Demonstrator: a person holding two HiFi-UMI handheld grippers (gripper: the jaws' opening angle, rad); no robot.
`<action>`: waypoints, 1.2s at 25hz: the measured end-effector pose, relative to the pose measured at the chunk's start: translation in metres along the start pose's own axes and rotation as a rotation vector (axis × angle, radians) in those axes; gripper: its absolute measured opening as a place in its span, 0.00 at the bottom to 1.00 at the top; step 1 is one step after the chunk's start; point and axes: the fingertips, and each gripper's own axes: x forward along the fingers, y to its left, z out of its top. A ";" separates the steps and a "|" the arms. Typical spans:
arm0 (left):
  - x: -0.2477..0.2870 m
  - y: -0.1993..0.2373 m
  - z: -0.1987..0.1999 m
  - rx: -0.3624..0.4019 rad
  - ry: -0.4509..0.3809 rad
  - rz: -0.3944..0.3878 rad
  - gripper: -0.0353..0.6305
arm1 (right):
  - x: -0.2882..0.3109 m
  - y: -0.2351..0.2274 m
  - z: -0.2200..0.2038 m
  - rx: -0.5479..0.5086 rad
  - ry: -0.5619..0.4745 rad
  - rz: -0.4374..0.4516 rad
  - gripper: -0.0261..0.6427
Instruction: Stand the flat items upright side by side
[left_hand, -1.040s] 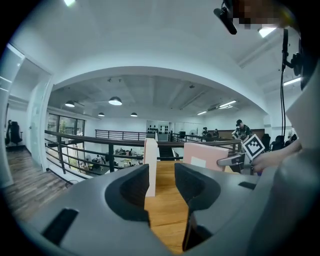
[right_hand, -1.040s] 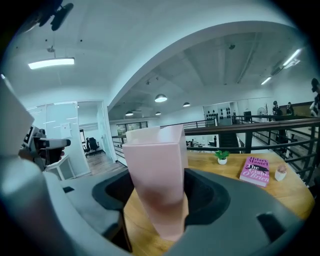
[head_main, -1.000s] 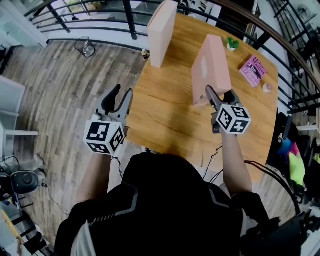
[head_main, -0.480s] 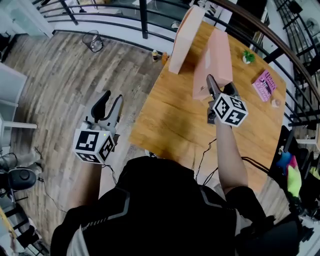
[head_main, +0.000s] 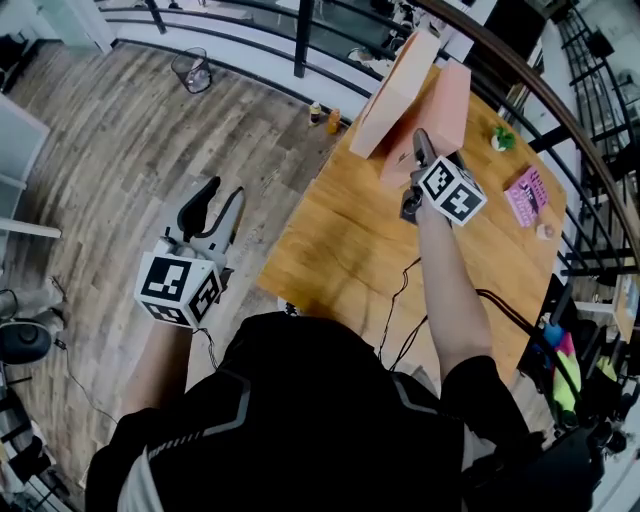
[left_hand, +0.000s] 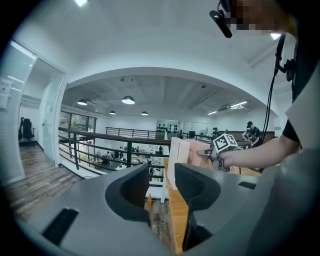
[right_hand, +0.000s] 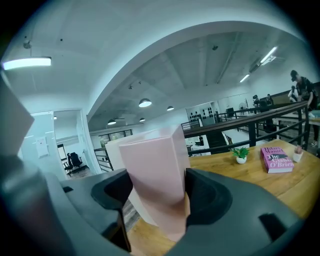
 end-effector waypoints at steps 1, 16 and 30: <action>-0.001 0.002 0.002 0.000 -0.002 -0.001 0.32 | 0.005 0.001 0.001 0.012 0.003 0.000 0.54; 0.015 0.006 0.000 -0.046 -0.018 -0.024 0.32 | 0.041 0.013 0.010 0.088 -0.017 -0.009 0.57; 0.034 0.006 -0.003 -0.109 -0.010 -0.052 0.32 | 0.032 0.021 0.009 0.222 -0.075 0.190 0.58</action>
